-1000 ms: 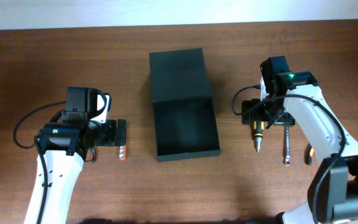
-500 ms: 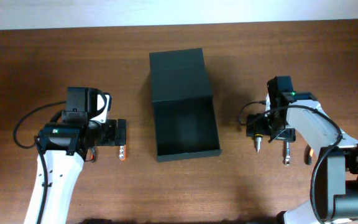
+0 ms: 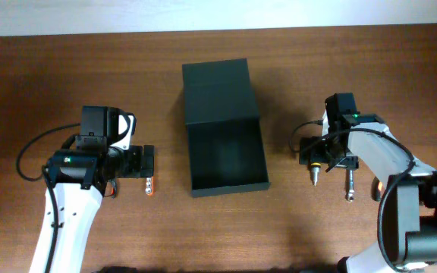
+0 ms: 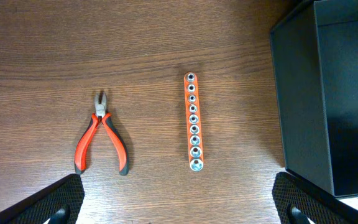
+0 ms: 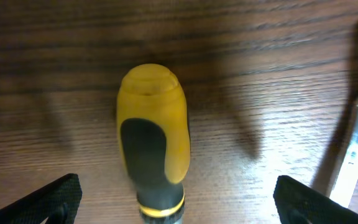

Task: Pack container
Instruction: 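Grasp the yellow-black screwdriver handle with the right gripper and lift, then carry the screwdriver into the green box and release it, then move the right gripper to the chrome wrench and grasp it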

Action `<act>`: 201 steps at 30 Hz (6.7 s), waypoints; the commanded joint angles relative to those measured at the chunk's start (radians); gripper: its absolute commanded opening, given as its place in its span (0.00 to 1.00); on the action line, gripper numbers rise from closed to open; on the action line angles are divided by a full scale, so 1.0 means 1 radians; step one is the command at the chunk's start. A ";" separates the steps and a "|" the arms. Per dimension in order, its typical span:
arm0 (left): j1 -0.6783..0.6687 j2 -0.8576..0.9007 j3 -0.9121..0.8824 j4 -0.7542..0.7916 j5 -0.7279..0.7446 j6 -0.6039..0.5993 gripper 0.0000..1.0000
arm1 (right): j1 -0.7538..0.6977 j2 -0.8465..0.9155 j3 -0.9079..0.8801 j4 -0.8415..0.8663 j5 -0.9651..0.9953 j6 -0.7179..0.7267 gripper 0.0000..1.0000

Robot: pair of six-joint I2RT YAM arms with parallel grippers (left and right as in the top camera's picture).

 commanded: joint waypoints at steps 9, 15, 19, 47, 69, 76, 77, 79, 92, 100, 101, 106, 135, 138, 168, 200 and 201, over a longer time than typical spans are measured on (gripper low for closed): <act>-0.002 0.000 0.019 0.002 0.000 -0.010 0.99 | -0.003 0.093 -0.004 0.051 -0.009 -0.036 0.97; -0.002 0.000 0.019 0.002 0.000 -0.010 0.99 | -0.003 0.093 -0.004 0.051 -0.009 -0.036 0.71; -0.002 0.000 0.019 0.002 0.000 -0.010 0.99 | -0.003 0.093 -0.004 0.051 -0.009 -0.036 0.47; -0.002 0.000 0.019 0.004 0.000 -0.010 0.99 | -0.003 0.093 -0.004 0.110 -0.022 -0.036 0.05; -0.002 0.000 0.019 0.006 -0.008 -0.009 0.99 | -0.002 0.061 0.064 0.106 -0.024 -0.036 0.04; -0.002 0.000 0.019 0.007 -0.008 -0.009 0.99 | 0.076 -0.092 0.221 -0.027 -0.025 -0.132 0.04; -0.002 0.000 0.019 0.006 -0.008 -0.008 0.99 | 0.111 -0.113 0.240 -0.048 -0.035 -0.174 0.04; -0.002 0.000 0.019 0.006 -0.020 -0.005 0.99 | 0.217 -0.149 0.287 -0.115 -0.097 -0.367 0.04; -0.002 0.000 0.019 0.006 -0.038 -0.005 0.99 | 0.679 -0.104 0.399 -0.193 -0.103 -0.781 0.04; -0.002 0.000 0.019 0.007 -0.038 -0.005 0.99 | 0.669 0.125 0.397 -0.128 -0.116 -0.814 0.04; -0.002 0.000 0.019 0.006 -0.038 -0.005 0.99 | 0.666 0.151 0.397 -0.126 -0.121 -0.814 0.04; -0.002 0.000 0.019 0.006 -0.038 -0.005 0.99 | 0.651 0.216 0.397 -0.131 -0.122 -0.813 0.09; -0.002 0.000 0.019 0.002 -0.037 -0.006 0.99 | -0.060 -0.181 1.002 -0.868 0.085 0.021 0.99; -0.002 0.000 0.019 -0.003 -0.037 -0.006 0.99 | -0.130 -0.180 0.985 -0.903 0.018 -0.015 0.99; -0.002 0.000 0.019 -0.005 -0.035 -0.005 0.99 | -0.195 -0.175 0.051 -0.252 -0.038 -0.205 0.99; -0.002 0.000 0.019 -0.005 -0.034 -0.006 0.99 | -0.195 0.077 -0.085 0.075 0.037 -0.181 0.99; -0.002 0.000 0.019 -0.005 -0.034 -0.006 0.99 | -0.195 0.086 -0.085 0.075 0.037 -0.181 0.97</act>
